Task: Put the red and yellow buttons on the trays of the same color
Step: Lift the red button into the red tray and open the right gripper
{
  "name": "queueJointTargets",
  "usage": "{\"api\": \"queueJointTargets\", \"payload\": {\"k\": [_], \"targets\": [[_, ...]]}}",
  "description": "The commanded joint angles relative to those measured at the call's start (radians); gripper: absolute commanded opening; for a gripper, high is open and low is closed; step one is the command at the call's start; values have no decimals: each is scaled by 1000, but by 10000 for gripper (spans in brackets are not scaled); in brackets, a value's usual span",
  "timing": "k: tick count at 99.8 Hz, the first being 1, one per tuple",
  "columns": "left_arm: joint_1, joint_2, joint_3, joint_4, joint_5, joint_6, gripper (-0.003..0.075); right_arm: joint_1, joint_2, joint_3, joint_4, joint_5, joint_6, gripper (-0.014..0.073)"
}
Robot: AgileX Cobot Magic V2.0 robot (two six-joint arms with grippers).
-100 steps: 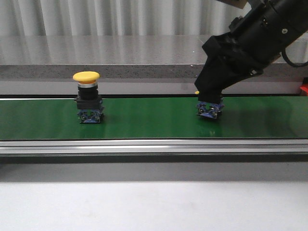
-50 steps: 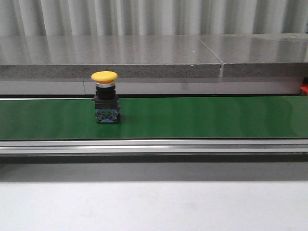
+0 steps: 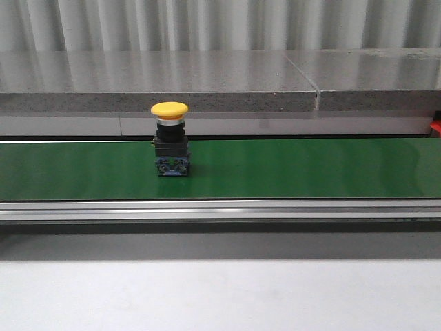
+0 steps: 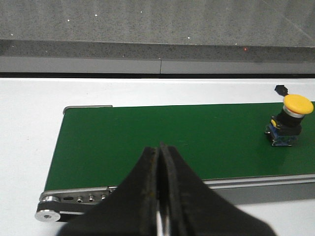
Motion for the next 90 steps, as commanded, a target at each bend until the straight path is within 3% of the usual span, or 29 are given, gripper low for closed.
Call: {"api": "queueJointTargets", "payload": {"k": [1, 90], "targets": [[-6, 5, -26, -9, -70, -2, -21, -16, 7, -63, 42, -45, -2, 162], [-6, 5, -26, -9, -68, -2, -21, -20, 273, -139, 50, -193, -31, 162]]}}
